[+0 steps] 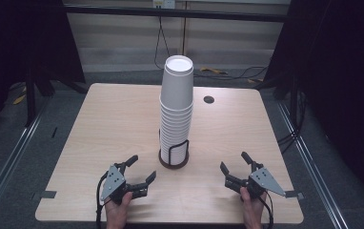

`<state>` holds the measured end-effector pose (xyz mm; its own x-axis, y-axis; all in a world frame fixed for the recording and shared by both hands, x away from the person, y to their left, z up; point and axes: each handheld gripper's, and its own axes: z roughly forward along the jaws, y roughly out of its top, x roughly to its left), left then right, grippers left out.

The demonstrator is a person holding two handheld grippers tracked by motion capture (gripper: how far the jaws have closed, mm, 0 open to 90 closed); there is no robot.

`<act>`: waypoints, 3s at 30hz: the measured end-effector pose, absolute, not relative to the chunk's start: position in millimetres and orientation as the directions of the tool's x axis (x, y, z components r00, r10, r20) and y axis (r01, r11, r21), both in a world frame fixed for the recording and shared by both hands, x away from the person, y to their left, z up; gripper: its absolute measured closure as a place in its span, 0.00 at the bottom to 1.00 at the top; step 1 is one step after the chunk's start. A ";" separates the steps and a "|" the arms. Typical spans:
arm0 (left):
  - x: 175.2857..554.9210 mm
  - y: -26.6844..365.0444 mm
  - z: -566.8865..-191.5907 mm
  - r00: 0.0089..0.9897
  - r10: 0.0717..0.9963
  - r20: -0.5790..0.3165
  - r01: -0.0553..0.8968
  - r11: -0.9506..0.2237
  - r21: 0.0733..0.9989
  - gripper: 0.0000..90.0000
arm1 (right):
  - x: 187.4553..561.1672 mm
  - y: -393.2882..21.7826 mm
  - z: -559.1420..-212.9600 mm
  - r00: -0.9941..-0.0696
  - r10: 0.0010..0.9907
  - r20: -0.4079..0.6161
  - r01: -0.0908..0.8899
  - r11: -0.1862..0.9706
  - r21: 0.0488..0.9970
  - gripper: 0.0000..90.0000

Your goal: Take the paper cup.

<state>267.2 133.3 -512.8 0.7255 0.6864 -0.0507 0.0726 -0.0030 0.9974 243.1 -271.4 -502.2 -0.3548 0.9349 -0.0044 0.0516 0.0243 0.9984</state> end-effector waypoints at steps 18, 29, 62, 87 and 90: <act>266.5 133.2 -512.9 0.731 0.680 -0.046 0.062 0.001 0.998 0.17 | 252.2 -268.3 -498.8 -0.419 0.907 0.036 0.170 0.040 0.985 0.15; 267.8 134.3 -512.9 0.735 0.676 -0.056 0.071 0.006 0.997 0.17 | 256.9 -259.3 -483.9 -0.515 0.855 0.067 0.190 0.037 0.981 0.18; 268.9 135.5 -512.5 0.739 0.673 -0.033 0.056 -0.012 0.998 0.17 | 291.9 -237.1 -391.0 -0.702 0.708 0.083 0.223 0.108 0.969 0.22; 267.7 134.4 -512.9 0.738 0.673 -0.051 0.068 0.002 0.998 0.17 | 310.5 -219.7 -321.6 -0.784 0.621 0.018 0.121 0.125 0.985 0.26; 267.6 134.3 -512.9 0.738 0.673 -0.052 0.067 0.003 0.998 0.17 | 313.4 -216.3 -314.4 -0.791 0.611 0.003 0.110 0.138 0.984 0.26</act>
